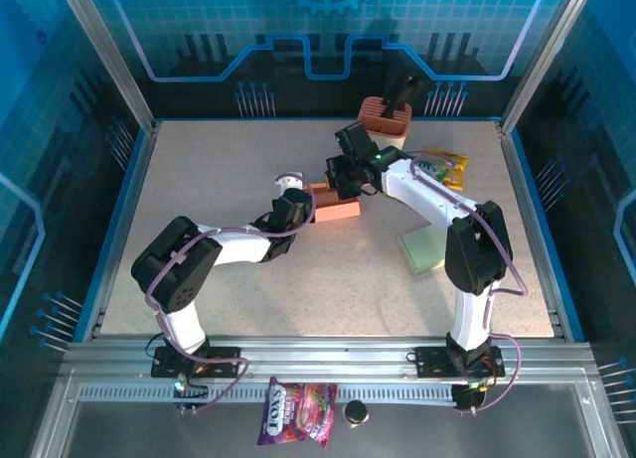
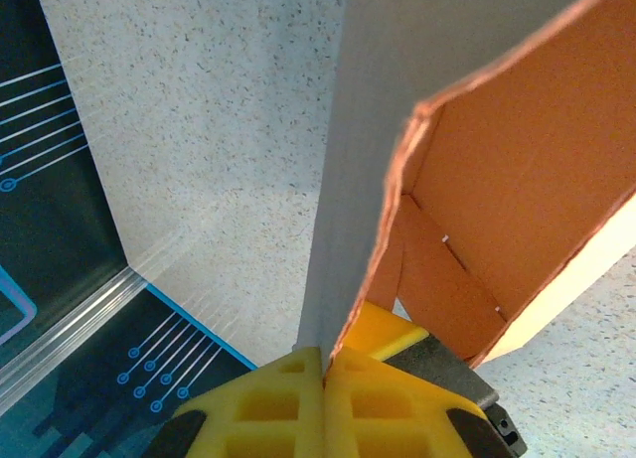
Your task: Fold the paper box
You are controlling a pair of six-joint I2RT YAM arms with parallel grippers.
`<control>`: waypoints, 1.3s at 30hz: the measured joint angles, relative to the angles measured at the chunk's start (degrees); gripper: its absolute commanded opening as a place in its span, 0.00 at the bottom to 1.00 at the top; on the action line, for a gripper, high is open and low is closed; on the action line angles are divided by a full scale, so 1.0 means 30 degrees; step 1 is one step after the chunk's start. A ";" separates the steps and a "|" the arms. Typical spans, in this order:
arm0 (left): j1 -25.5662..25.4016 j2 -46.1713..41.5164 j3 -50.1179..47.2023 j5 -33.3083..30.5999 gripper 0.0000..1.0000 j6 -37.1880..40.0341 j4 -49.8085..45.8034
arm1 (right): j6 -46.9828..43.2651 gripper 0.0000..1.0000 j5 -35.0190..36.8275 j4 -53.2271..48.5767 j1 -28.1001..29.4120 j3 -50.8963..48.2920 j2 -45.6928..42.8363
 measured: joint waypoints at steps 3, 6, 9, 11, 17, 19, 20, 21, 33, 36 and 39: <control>-0.0087 -0.0160 -0.0175 0.0007 0.17 0.0095 -0.0124 | 0.0015 0.00 -0.0029 0.0000 0.0000 -0.0219 -0.0138; -0.0109 -0.0423 -0.0335 0.0095 0.31 0.0175 -0.0627 | 0.0087 0.00 -0.0036 -0.0109 0.0000 -0.0452 -0.0277; -0.0102 -0.0984 -0.0408 0.0357 0.41 0.0022 -0.1545 | 0.0219 0.00 -0.0095 -0.0131 0.0000 -0.0685 -0.0415; -0.0109 -0.1617 -0.0605 0.0517 0.46 -0.0138 -0.2193 | 0.0342 0.00 -0.0095 -0.0124 0.0000 -0.0903 -0.0459; -0.0240 -0.4299 -0.1858 0.1195 0.52 -0.1122 -0.4255 | 0.0721 0.00 -0.0073 0.0248 0.0000 -0.2266 -0.0787; -0.0452 -0.5530 -0.2412 0.1559 0.53 -0.1661 -0.5005 | 0.0787 0.00 -0.0007 0.0619 0.0000 -0.2798 -0.0838; -0.0546 -0.6105 -0.2616 0.1683 0.53 -0.1923 -0.5421 | 0.0787 0.00 0.0015 0.0882 0.0000 -0.3053 -0.0882; -0.0670 -0.6834 -0.2820 0.1894 0.53 -0.2317 -0.5945 | 0.0787 0.00 0.0051 0.1268 0.0000 -0.3366 -0.0962; 0.0984 -1.2386 -0.2135 0.5603 0.63 -0.7023 -1.1963 | -0.0189 0.00 0.0240 0.7774 0.0168 -0.8779 -0.2980; 0.2849 -1.0994 -0.1217 0.7701 0.62 -0.7978 -1.2407 | -0.0597 0.00 0.0284 0.9326 0.0219 -0.9850 -0.3089; 0.4065 -0.9078 -0.0044 0.9544 0.60 -0.8400 -1.2779 | -0.0816 0.00 0.0372 1.0346 0.0306 -1.0440 -0.3169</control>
